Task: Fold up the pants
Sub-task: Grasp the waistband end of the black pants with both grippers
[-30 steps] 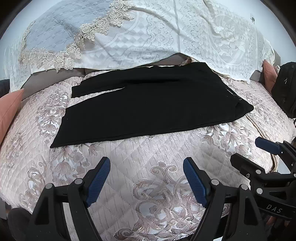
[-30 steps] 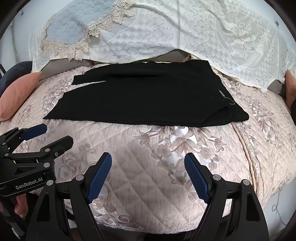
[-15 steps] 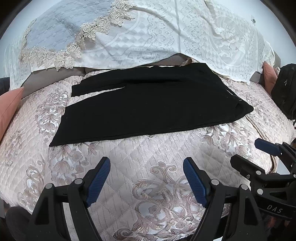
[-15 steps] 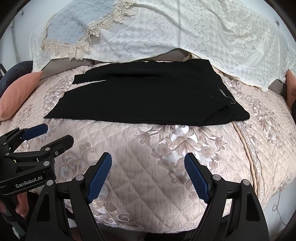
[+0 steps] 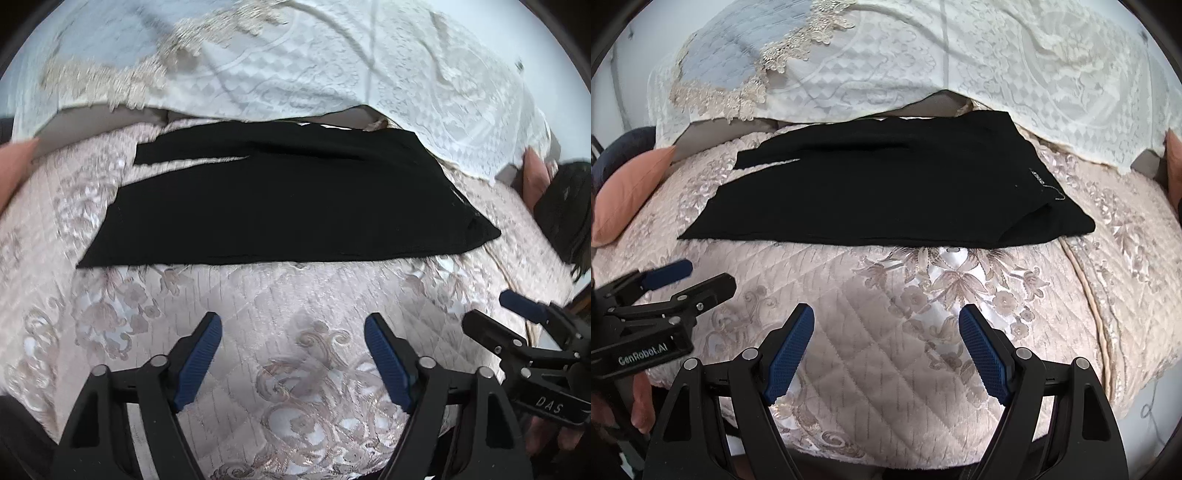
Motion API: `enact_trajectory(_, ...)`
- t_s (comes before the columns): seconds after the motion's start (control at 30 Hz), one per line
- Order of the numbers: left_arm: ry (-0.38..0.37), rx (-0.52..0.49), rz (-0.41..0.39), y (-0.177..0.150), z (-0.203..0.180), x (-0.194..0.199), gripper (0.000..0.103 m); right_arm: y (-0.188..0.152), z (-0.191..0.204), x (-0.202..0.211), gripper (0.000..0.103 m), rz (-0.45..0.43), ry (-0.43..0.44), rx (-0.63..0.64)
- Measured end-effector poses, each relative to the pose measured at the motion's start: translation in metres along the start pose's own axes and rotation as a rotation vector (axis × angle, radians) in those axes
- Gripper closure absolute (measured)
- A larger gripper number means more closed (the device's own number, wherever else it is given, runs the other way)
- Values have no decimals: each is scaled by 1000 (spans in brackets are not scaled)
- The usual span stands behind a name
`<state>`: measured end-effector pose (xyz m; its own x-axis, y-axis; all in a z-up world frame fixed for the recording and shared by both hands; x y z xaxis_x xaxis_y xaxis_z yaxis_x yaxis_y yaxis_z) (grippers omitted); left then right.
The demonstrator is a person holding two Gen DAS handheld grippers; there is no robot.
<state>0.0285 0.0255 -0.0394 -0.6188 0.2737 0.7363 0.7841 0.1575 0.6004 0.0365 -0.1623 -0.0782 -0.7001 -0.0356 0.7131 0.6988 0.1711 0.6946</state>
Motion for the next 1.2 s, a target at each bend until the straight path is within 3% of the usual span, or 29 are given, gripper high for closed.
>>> enact_trajectory(0.23,-41,121,-19,10,35,-9,35,9,-19,-18,22,4,-6,-36)
enact_trajectory(0.57,-156,366,-40,18,91,-30,37,20,-64,-59,22,50,30,-198)
enact_trajectory(0.8,-195,437,-93,32,113,-41,40,26,-93,-85,25,68,55,-326)
enact_trajectory(1.0,-163,454,-120,44,125,-51,46,41,-113,-102,29,45,79,-424)
enact_trajectory(1.1,-142,454,-138,48,132,-55,58,47,-126,-111,34,33,93,-496)
enact_trajectory(1.17,-108,459,-143,51,138,-57,76,50,-135,-115,43,21,94,-539)
enact_trajectory(1.2,-95,464,-143,53,141,-58,81,51,-139,-117,55,18,86,-555)
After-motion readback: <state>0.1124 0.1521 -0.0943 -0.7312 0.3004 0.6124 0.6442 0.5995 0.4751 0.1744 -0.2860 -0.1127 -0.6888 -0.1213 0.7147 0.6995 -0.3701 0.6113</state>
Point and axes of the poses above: each gripper's, at about its wrist camera, not at the fingertips, and x roughly against the way its jaws point, z to its left, y to its top, the point moved 3 cm from there along -x, roughly the way its jaws point, and after that the axes turned 11 degrees about -y, right-handed, at the moved point
